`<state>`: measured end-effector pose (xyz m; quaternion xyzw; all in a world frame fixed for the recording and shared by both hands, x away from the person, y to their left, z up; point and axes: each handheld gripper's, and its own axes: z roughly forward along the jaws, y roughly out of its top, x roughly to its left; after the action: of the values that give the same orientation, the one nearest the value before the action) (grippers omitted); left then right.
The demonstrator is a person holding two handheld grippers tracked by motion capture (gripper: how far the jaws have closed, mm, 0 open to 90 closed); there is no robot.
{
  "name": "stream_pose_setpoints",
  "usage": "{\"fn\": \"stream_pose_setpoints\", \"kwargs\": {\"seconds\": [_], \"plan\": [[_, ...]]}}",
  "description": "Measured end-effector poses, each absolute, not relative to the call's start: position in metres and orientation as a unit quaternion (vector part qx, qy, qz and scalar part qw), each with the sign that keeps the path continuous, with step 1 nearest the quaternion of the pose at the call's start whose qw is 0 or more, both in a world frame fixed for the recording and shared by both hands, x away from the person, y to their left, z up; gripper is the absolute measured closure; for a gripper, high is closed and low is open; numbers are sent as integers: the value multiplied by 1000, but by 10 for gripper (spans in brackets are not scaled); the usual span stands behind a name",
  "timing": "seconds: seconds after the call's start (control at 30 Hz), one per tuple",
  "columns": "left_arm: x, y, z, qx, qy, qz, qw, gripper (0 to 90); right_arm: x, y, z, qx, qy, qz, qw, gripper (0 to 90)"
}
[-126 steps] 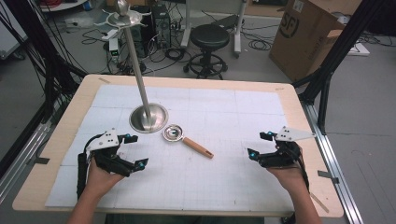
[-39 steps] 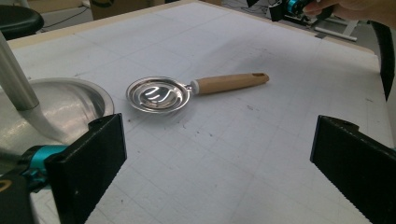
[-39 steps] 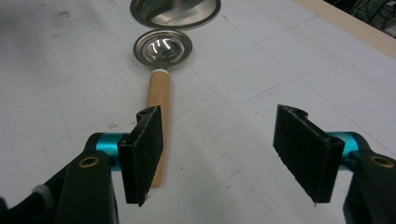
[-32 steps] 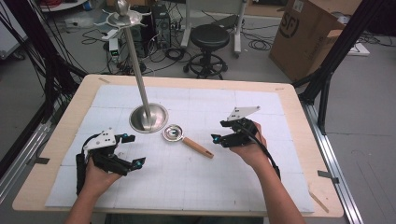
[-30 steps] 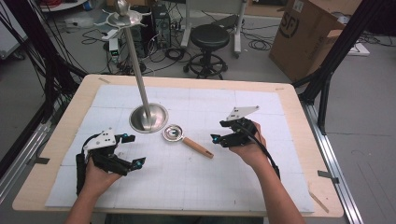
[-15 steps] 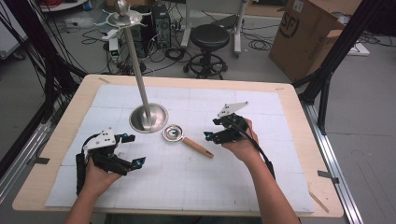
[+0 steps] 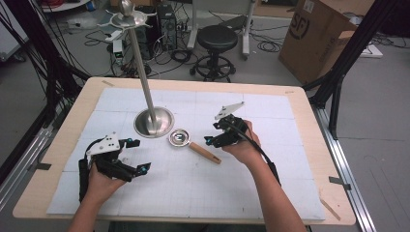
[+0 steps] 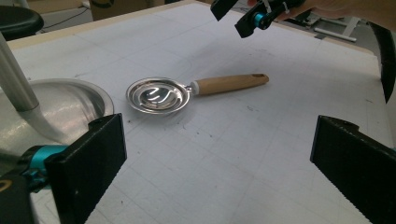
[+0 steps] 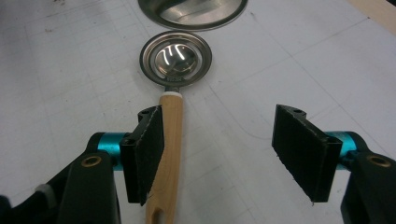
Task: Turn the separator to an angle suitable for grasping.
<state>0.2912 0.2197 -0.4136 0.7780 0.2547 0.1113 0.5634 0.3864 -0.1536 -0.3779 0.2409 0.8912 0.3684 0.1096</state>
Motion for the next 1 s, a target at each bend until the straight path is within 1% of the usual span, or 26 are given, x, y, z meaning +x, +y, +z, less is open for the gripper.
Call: {"fn": "stream_pose_setpoints", "kwargs": {"seconds": [0.5, 0.67, 0.7, 0.73, 0.77, 0.8, 0.83, 0.87, 0.9, 0.97, 1.0], "plan": [[292, 221, -413, 778, 253, 112, 564, 42, 391, -130, -392, 226, 910, 334, 91, 342], [292, 221, -413, 778, 254, 113, 564, 42, 390, -120, -403, 217, 926, 299, 81, 364], [292, 221, -413, 778, 253, 113, 564, 42, 390, -116, -409, 218, 931, 283, 73, 389], [291, 221, -413, 778, 253, 113, 564, 42, 390, -116, -409, 218, 931, 283, 73, 389], [291, 221, -413, 778, 254, 114, 563, 42, 390, -116, -411, 217, 933, 279, 72, 409], [291, 221, -413, 779, 254, 114, 562, 42, 390, -113, -417, 218, 938, 265, 58, 443], [291, 221, -413, 778, 254, 114, 563, 42, 390, -112, -419, 218, 940, 258, 56, 464], [291, 221, -413, 778, 255, 115, 563, 42, 390, -112, -419, 218, 940, 258, 56, 464], [291, 222, -413, 778, 255, 115, 563, 42, 389, -109, -423, 211, 946, 240, 50, 493], [292, 222, -413, 778, 255, 115, 563, 42, 387, -108, -423, 207, 948, 237, 55, 522], [292, 222, -413, 778, 255, 115, 563, 42, 387, -108, -423, 207, 948, 237, 55, 522]]}}
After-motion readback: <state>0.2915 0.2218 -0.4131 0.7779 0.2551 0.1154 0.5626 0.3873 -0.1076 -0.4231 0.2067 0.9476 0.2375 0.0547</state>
